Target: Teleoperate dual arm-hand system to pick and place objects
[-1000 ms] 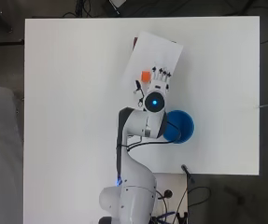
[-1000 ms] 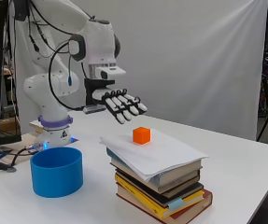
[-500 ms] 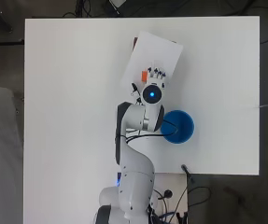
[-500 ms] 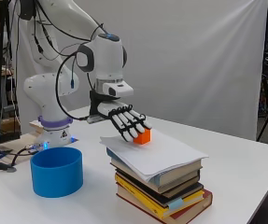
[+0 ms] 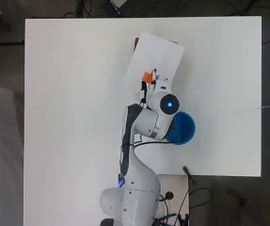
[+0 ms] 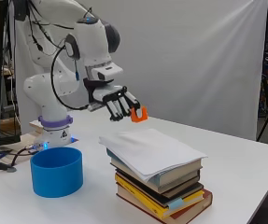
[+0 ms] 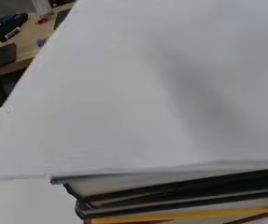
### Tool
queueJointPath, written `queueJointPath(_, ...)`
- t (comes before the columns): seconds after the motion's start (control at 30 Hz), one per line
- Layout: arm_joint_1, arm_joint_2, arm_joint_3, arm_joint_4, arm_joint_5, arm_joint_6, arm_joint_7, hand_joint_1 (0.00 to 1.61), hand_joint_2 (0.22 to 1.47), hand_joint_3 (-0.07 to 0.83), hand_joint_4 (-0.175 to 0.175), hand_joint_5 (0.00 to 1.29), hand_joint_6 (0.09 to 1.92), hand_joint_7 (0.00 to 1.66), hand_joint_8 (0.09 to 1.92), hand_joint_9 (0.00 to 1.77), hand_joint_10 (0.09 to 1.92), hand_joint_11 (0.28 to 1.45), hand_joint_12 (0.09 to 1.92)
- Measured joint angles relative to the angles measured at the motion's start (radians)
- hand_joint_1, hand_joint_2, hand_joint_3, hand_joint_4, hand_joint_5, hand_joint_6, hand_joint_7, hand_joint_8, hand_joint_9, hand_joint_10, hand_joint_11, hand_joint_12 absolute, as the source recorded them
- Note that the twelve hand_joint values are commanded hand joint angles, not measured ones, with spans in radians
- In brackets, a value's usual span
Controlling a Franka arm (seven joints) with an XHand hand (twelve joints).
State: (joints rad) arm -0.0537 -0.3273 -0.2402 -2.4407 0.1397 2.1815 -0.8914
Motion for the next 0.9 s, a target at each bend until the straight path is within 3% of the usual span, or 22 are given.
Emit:
queueJointPath(0.1,-0.018,-0.073,-0.014,0.017,-0.018,-0.061,-0.055,0.87,1.26,0.002,0.175,0.68,1.44,0.78,1.91,1.10,1.92,0.82,1.80)
queueJointPath(0.13,-0.027,-0.111,-0.024,0.021,-0.055,-0.080,-0.087,0.97,1.28,0.004,0.049,0.65,1.47,0.73,1.79,1.06,1.92,0.79,1.80)
queueJointPath(0.17,-0.037,-0.151,-0.036,0.021,-0.100,-0.092,-0.121,1.05,1.29,0.004,-0.052,0.63,1.50,0.69,1.70,1.02,1.92,0.76,1.80)
queueJointPath(0.23,-0.057,-0.231,-0.062,0.012,-0.185,-0.112,-0.175,0.94,1.28,0.000,0.083,0.66,1.47,0.68,1.82,1.02,1.92,0.76,1.84)
queueJointPath(0.27,-0.065,-0.267,-0.075,0.000,-0.215,-0.118,-0.200,0.91,1.27,0.000,0.127,0.67,1.45,0.70,1.88,1.03,1.92,0.77,1.86)
queueJointPath(0.33,-0.079,-0.321,-0.108,-0.032,-0.238,-0.112,-0.261,0.88,1.27,-0.001,0.165,0.68,1.44,0.72,1.92,1.05,1.92,0.78,1.88)
queueJointPath(0.43,-0.096,-0.368,-0.187,-0.085,-0.238,-0.087,-0.377,0.87,1.27,0.001,0.175,0.67,1.46,0.72,1.92,1.05,1.92,0.76,1.87)
queueJointPath(0.53,-0.099,-0.359,-0.274,-0.099,-0.233,-0.091,-0.420,0.87,1.27,0.000,0.175,0.67,1.47,0.69,1.88,0.95,1.92,0.66,1.73)
queueJointPath(0.57,-0.098,-0.351,-0.303,-0.098,-0.229,-0.086,-0.417,0.97,1.28,0.005,0.053,0.64,1.44,0.70,1.81,0.93,1.92,0.64,1.69)
queueJointPath(0.6,-0.096,-0.341,-0.332,-0.100,-0.223,-0.078,-0.412,1.05,1.29,0.006,-0.042,0.61,1.41,0.72,1.75,0.92,1.92,0.62,1.64)
queueJointPath(0.63,-0.093,-0.332,-0.358,-0.105,-0.219,-0.071,-0.411,1.10,1.29,0.005,-0.088,0.60,1.41,0.73,1.70,0.89,1.90,0.59,1.57)
queueJointPath(0.67,-0.091,-0.321,-0.383,-0.110,-0.218,-0.062,-0.412,1.12,1.30,0.004,-0.097,0.59,1.42,0.73,1.67,0.85,1.87,0.57,1.47)
queueJointPath(0.8,-0.078,-0.260,-0.443,-0.139,-0.239,-0.010,-0.382,1.10,1.32,0.001,-0.059,0.58,1.44,0.70,1.66,0.73,1.74,0.55,1.06)
queueJointPath(0.9,-0.077,-0.234,-0.458,-0.167,-0.259,0.012,-0.360,1.10,1.32,0.000,-0.045,0.57,1.46,0.69,1.66,0.72,1.64,0.58,0.85)
